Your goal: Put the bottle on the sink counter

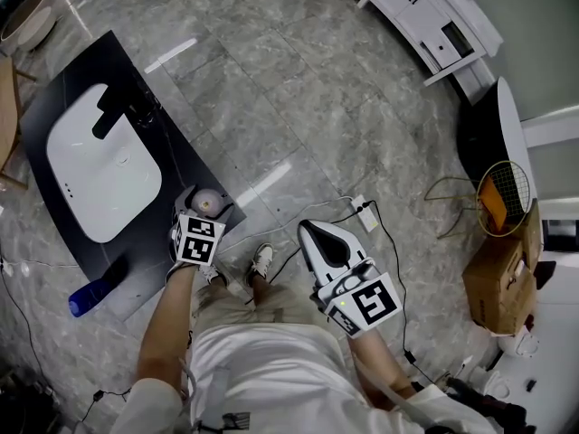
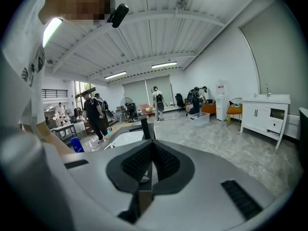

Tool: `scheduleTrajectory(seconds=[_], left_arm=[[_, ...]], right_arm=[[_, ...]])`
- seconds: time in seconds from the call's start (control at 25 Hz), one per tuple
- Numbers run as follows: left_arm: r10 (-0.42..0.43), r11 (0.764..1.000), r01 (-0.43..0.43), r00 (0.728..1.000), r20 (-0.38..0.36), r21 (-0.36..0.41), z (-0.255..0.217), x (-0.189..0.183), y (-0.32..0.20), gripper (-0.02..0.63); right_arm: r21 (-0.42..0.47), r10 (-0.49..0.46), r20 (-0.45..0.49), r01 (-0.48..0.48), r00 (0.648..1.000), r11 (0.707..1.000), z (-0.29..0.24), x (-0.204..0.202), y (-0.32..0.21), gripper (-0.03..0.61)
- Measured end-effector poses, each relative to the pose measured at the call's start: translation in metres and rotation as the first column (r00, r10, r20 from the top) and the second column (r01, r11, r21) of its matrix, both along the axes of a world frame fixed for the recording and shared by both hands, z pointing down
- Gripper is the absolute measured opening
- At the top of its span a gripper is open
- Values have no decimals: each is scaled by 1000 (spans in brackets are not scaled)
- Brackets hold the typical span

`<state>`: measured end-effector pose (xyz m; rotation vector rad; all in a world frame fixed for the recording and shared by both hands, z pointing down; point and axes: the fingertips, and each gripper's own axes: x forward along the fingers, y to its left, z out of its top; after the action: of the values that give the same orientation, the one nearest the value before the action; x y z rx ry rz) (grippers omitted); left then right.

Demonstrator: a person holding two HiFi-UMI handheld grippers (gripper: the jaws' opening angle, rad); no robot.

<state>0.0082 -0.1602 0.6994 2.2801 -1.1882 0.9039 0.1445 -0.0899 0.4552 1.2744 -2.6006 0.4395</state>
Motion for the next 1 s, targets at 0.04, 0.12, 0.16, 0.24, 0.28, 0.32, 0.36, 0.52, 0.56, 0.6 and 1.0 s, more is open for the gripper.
scheduleTrajectory(seconds=[0.04, 0.12, 0.16, 0.24, 0.28, 0.32, 0.36, 0.52, 0.56, 0.6, 1.0], left_arm=[[-1, 1000, 1, 1000, 4, 1, 1, 0, 0, 411], [-3, 1000, 3, 1000, 15, 5, 2, 0, 0, 411], [-3, 1000, 3, 1000, 18, 7, 2, 0, 0, 411], [-2, 1000, 2, 1000, 17, 6, 2, 0, 0, 411], [-1, 1000, 1, 1000, 16, 6, 2, 0, 0, 411], [0, 1000, 0, 1000, 15, 6, 2, 0, 0, 411], [0, 1000, 0, 1000, 14, 8, 2, 0, 1, 411], [-17, 999, 18, 1000, -19, 41, -4, -1, 0, 413], [-23, 999, 24, 999, -31, 49, -6, -3, 0, 413], [-26, 998, 28, 999, -41, 55, -8, -5, 1, 416], [25, 992, -5, 988, -155, 126, -48, -10, 18, 466]], right_arm=[[2, 4, -1, -4, 1000, 1000, -1, 1, 0, 11], [7, 13, -3, -13, 1000, 1000, -2, 1, 1, 11], [9, 17, -4, -17, 1000, 1000, -3, 1, 2, 11], [12, 24, -7, -24, 1000, 1000, -5, -1, 3, 11], [14, 28, -8, -28, 1000, 1000, -6, -1, 4, 11], [17, 31, -9, -31, 999, 999, -7, -3, 5, 11], [19, 34, -9, -34, 999, 999, -8, -4, 5, 11], [25, 41, -16, -40, 999, 999, -13, -15, 8, 11], [27, 42, -18, -42, 999, 999, -14, -18, 8, 11], [29, 44, -21, -43, 999, 999, -15, -21, 8, 11], [25, 26, -47, -25, 999, 999, -18, -59, 11, 11]])
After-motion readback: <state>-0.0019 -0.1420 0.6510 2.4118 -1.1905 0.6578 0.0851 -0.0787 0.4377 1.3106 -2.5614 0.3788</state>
